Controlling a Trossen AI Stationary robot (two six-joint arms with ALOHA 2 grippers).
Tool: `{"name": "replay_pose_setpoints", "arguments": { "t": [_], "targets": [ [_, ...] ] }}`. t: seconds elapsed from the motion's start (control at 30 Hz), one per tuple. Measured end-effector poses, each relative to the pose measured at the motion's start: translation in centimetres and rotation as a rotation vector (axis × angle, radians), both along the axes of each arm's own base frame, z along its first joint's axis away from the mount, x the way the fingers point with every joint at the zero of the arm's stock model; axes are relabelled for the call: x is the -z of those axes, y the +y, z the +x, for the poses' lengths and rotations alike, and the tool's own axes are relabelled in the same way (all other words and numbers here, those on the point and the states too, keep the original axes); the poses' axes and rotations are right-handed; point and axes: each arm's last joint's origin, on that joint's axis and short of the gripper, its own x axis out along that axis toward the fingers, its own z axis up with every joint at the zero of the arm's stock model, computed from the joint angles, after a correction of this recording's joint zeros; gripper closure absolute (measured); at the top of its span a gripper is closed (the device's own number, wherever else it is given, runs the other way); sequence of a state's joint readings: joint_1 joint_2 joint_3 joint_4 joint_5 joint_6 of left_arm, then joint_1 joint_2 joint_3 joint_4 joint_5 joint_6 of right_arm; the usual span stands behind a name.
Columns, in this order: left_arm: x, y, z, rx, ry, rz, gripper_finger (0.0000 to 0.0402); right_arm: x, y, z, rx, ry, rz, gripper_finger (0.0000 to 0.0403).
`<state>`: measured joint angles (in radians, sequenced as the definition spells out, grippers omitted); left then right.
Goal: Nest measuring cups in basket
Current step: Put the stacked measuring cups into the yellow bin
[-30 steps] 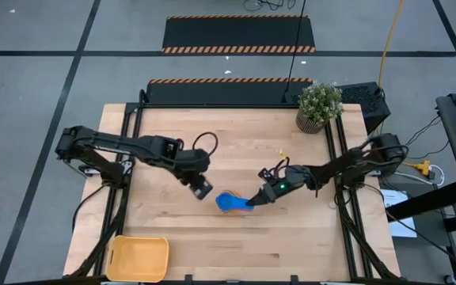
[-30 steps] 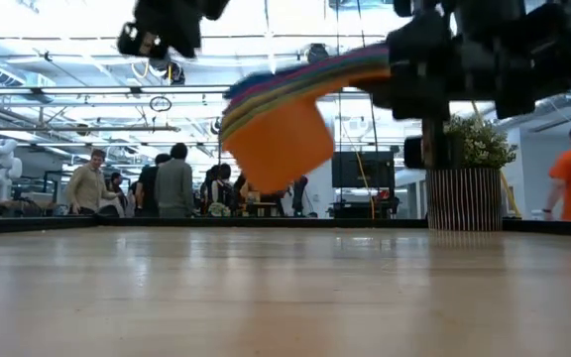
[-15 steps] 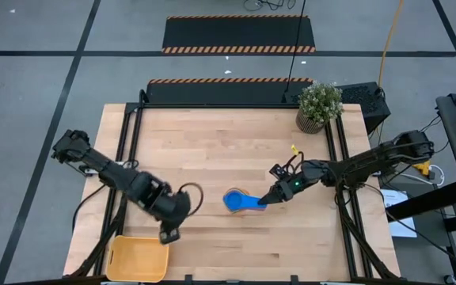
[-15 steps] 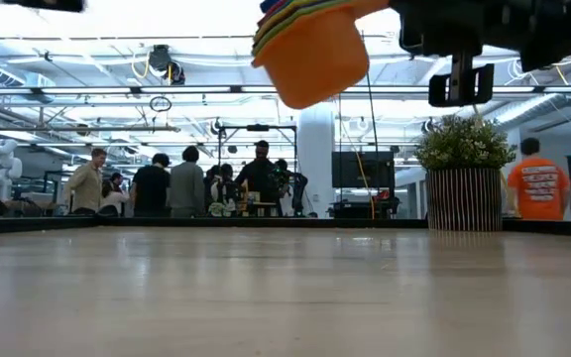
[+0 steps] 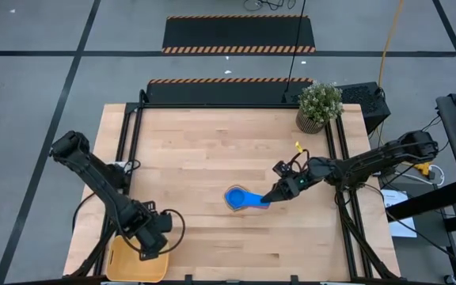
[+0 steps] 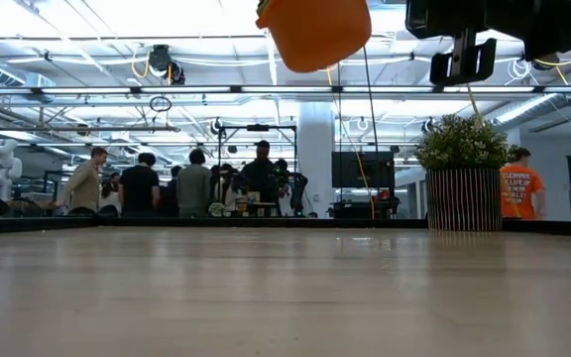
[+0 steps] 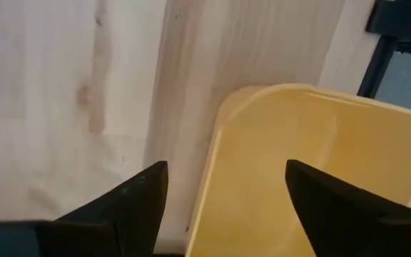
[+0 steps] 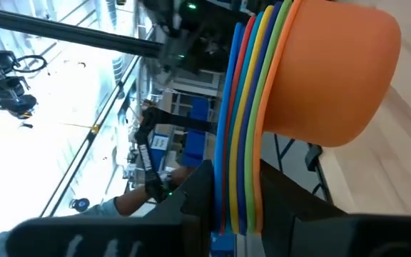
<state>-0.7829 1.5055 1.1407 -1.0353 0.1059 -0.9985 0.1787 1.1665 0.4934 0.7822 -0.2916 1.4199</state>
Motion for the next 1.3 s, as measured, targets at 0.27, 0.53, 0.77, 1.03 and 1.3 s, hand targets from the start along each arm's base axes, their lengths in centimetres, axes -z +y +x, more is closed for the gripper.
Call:
{"name": "replay_pose_setpoints", "arguments": {
  "t": [0.27, 0.53, 0.77, 1.03, 1.3],
  "targets": [
    [2.5, -0.1, -0.6, 0.014, -0.016, -0.001, 0.0116, -0.9, -0.1, -0.5, 0.008, -0.034, 0.026, 0.0343],
    [2.9, 0.2, -0.4, 0.068, -0.106, 0.085, 0.0116, -1.1, -0.2, -0.6, 0.028, -0.03, 0.052, 0.0343],
    [3.7, 0.0, -0.4, 0.153, -0.154, 0.068, 0.0117, -1.1, -0.2, -0.6, 0.034, -0.024, 0.058, 0.0343],
    [6.5, 0.4, -1.7, 0.138, -0.105, 0.054, 0.0121, -1.1, -0.3, -0.6, 0.058, -0.031, 0.045, 0.0343],
    [7.0, 1.1, -0.6, 0.126, -0.161, 0.03, 0.0221, -1.0, -0.6, -0.5, 0.097, -0.028, 0.039, 0.0343]
  ]
}}
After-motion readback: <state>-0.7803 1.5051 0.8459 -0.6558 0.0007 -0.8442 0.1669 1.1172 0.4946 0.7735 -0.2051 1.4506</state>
